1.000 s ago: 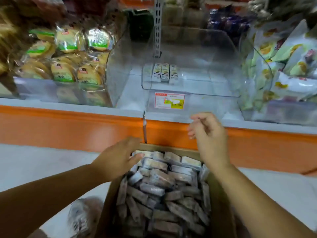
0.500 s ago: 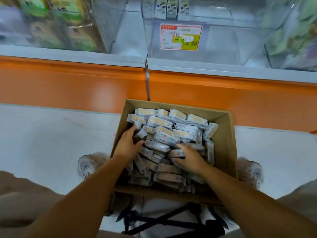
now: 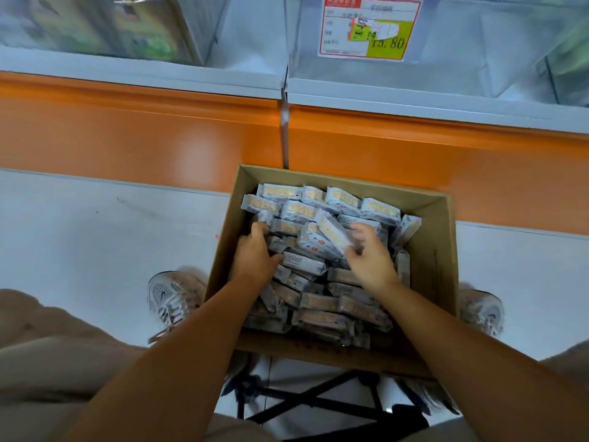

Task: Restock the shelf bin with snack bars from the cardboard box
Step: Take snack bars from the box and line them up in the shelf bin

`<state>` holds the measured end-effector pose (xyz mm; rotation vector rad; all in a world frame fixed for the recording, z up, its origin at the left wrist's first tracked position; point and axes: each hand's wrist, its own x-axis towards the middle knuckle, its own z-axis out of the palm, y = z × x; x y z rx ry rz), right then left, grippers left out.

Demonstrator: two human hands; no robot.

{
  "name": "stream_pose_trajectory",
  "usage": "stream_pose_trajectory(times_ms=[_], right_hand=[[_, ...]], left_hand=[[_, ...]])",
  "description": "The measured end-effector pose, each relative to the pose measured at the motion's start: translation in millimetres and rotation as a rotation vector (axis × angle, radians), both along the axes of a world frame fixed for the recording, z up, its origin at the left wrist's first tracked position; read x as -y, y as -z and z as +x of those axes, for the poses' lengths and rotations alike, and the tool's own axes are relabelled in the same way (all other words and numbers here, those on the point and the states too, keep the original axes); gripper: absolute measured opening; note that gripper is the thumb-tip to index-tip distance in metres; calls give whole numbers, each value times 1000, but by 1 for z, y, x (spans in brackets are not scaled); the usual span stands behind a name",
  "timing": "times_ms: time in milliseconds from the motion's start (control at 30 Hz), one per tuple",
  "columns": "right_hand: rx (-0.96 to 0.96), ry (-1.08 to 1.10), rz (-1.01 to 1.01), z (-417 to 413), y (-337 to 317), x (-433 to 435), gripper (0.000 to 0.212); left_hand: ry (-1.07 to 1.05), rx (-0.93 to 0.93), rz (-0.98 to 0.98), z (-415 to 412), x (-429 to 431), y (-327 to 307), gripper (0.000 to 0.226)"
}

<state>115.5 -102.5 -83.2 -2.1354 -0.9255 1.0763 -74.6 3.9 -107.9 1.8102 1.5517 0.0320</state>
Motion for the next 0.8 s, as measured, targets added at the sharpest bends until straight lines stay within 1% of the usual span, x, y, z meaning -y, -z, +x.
stream_pose_trajectory(times_ms=[67, 100, 167, 200, 333, 467, 533, 600, 667, 733, 800], right_hand=[[35, -153, -102, -3, 14, -5, 59], [76, -194, -130, -5, 20, -7, 62], [156, -233, -155, -8, 27, -10, 63], [184, -248, -170, -8, 29, -13, 62], [275, -305, -249, -4, 29, -24, 63], [212, -326, -221, -11, 29, -26, 62], [186, -349, -239, -14, 28, -28, 65], [172, -336, -266, -12, 26, -31, 70], [167, -305, -300, -9, 23, -32, 72], [141, -252, -310, -8, 21, -31, 64], [59, -159, -286, -10, 19, -33, 55]], left_hand=[[21, -47, -51, -3, -2, 1, 49], [35, -49, -66, -4, -3, 2, 52], [81, -44, -70, -6, -6, 4, 60], [103, -46, -69, -7, -7, 4, 61], [109, -5, -42, -11, -8, 2, 52], [45, 42, 16, -6, -9, -6, 46], [8, 78, -20, -3, -9, -10, 42], [-24, 111, -59, 0, -6, -17, 34], [-41, 153, -52, 1, -4, -23, 26], [-51, 195, -26, 2, -2, -28, 26], [-86, 252, -27, 4, -2, -32, 26]])
